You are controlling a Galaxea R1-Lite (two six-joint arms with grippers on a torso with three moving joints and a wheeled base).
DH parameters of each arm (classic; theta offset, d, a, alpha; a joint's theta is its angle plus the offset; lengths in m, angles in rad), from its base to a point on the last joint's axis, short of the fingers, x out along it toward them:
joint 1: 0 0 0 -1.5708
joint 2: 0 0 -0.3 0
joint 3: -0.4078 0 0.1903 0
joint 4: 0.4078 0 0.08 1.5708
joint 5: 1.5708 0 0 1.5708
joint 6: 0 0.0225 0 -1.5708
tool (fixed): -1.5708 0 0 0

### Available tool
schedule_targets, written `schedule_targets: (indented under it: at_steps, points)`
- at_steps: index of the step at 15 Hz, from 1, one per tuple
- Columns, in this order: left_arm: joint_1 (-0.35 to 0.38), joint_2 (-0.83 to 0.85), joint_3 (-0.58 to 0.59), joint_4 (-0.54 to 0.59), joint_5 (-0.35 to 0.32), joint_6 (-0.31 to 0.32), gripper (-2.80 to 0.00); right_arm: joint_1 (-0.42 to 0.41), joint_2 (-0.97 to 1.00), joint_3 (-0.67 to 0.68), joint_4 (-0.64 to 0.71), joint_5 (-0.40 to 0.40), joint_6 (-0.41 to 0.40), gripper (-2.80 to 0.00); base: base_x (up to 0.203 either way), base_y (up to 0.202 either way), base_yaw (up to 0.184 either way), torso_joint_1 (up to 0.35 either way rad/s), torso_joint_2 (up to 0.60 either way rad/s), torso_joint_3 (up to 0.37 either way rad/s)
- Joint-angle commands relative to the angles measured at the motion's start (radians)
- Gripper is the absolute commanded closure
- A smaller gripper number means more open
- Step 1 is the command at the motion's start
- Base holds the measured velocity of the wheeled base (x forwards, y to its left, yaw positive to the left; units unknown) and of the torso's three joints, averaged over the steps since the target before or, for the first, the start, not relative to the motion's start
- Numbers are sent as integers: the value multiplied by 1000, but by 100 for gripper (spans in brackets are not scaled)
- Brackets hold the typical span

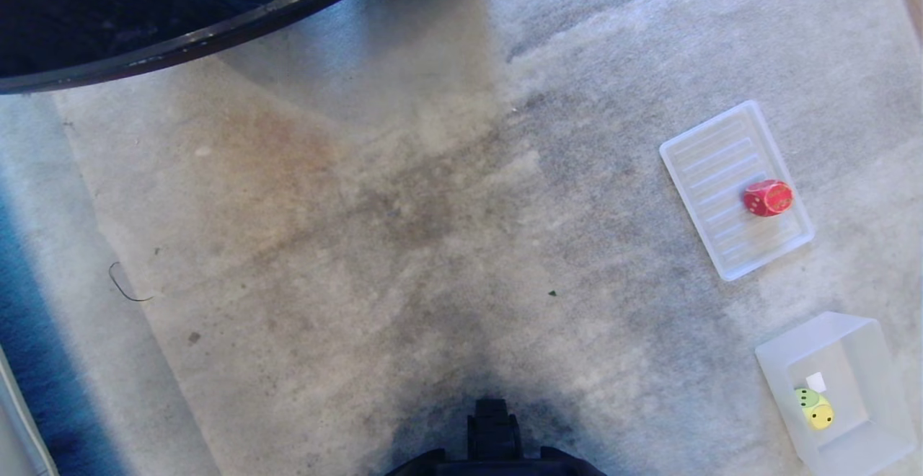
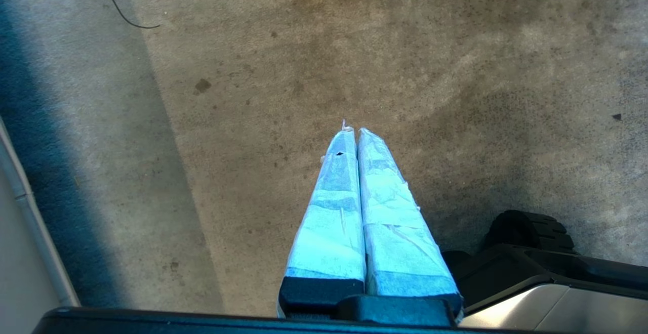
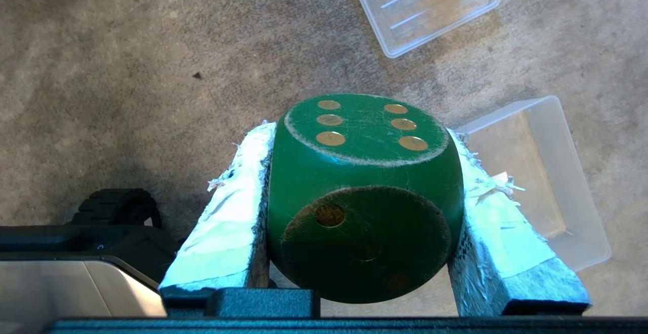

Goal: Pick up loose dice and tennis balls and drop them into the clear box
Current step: Put the toys in the box

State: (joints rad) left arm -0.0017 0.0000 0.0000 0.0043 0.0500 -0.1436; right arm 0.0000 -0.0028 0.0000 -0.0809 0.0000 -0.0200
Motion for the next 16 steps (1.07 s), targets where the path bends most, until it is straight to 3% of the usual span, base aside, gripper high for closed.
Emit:
schedule_targets:
  at_steps: [1, 7, 16]
  points:
    - [0, 0, 0, 0, 1, 0, 0, 0, 1, 32, 0, 2, 2, 0, 0, 0, 0, 0, 0, 0]
    - [0, 0, 0, 0, -1, 1, 0, 0, 1, 32, -2, -3, 21, 0, -1, 0, -10, 0, 0, 0]
    - [0, 0, 0, 0, 1, -2, 0, 0, 1, 32, -2, -3, 25, 0, 0, 7, -142, 1, 2, 2]
